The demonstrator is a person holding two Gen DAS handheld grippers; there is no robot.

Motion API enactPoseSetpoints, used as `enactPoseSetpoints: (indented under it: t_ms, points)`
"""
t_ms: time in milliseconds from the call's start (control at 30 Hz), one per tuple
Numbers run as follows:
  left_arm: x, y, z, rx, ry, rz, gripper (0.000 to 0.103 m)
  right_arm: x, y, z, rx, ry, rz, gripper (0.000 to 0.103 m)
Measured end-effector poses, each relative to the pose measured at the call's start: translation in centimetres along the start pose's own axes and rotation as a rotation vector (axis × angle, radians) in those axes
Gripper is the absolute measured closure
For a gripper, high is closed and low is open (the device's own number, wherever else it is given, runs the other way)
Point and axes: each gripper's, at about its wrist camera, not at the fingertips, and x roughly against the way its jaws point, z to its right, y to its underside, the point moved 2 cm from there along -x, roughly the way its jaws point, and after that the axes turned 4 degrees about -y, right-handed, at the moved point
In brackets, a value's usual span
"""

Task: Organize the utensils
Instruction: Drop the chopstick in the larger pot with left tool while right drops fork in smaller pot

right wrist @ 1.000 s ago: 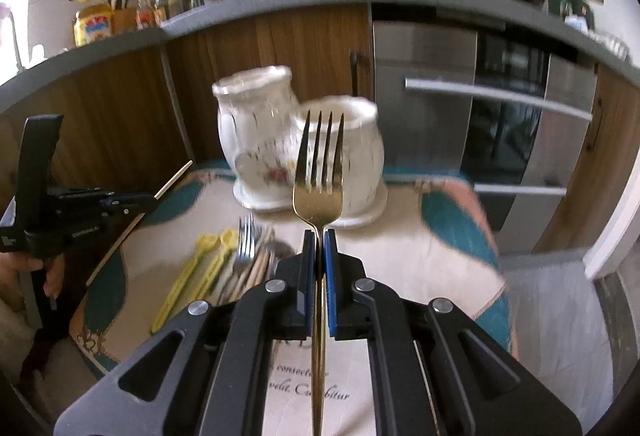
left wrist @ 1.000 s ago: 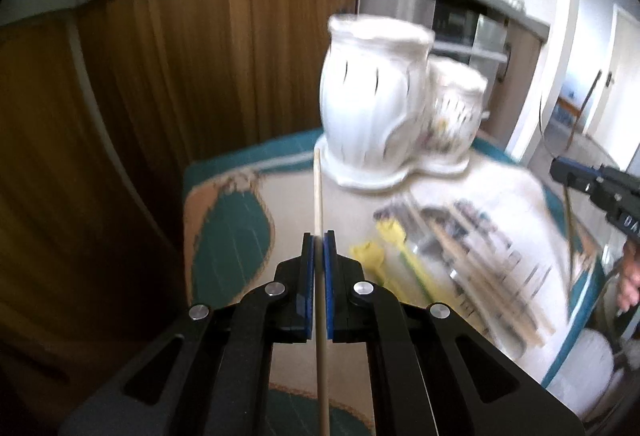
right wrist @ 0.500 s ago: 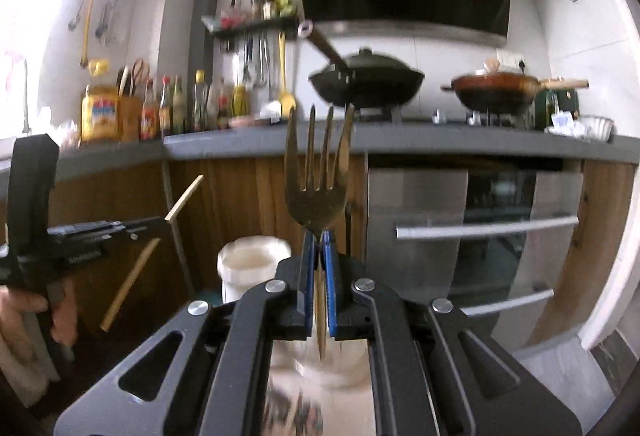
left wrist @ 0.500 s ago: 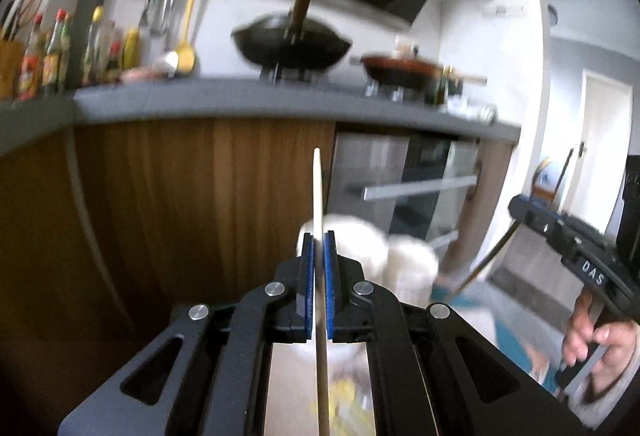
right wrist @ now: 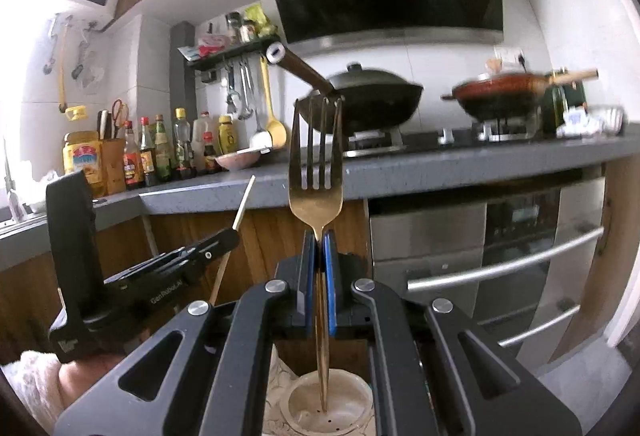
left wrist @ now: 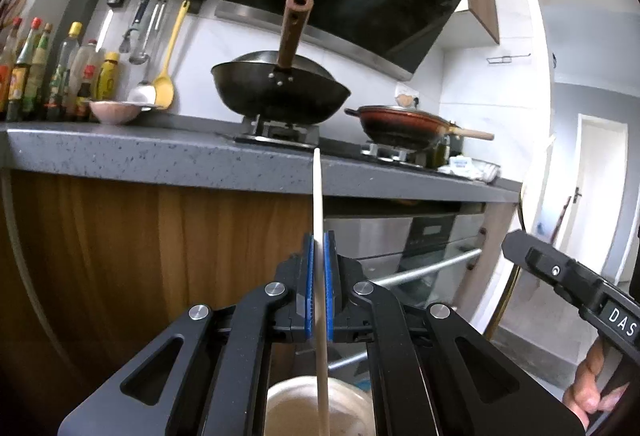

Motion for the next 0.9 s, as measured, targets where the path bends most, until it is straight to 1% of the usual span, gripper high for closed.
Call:
enactPoseSetpoints:
  t_ms: [67, 133, 200, 367, 500, 600, 700, 833, 867, 900]
  points:
    - [-0.7, 0.8, -0.3, 0.01, 0.003, -0.016, 0.098, -1.1, 1.2, 0.5, -0.011, 0.008, -0.028, 0.098]
    - [-1.0, 1.8, -0.5, -0.012, -0.011, -0.032, 0.098, -1.9, 2.4, 0.9, -0.021, 0.013, -0.061, 0.098]
    - [-0.8, 2.6, -0.8, -0.023, -0.013, -0.042, 0.098, -2.6, 3.7, 1.2, -0.021, 0.019, -0.097, 0.098]
    - [-0.1, 5.1, -1.2, -0.057, -0.01, -0.107, 0.098, -4.0, 6.9, 2.0, -0.033, 0.029, -0.195, 0.098]
    - [0.4, 6.1, -1.5, -0.079, -0.026, -0.13, 0.098, -4.6, 7.9, 2.4, -0.051, 0.033, -0.226, 0.098]
    - [0.3, 6.4, -1.9, -0.069, -0.033, -0.153, 0.098, -5.0, 8.2, 2.8, -0.066, 0.043, -0.245, 0.098]
    - [0.1, 6.3, -2.2, -0.058, -0.038, -0.172, 0.091, -5.4, 8.1, 3.3, -0.09, 0.052, -0.262, 0.098]
    - [0.4, 5.9, -2.2, -0.064, -0.041, -0.179, 0.087, -5.6, 8.0, 3.7, -0.101, 0.074, -0.276, 0.096]
    - [0.6, 5.8, -2.2, -0.064, -0.042, -0.176, 0.083, -5.6, 7.9, 3.7, -0.099, 0.078, -0.273, 0.094]
    - [0.9, 5.6, -2.2, -0.065, -0.047, -0.173, 0.076, -5.5, 7.9, 3.7, -0.1, 0.078, -0.27, 0.085]
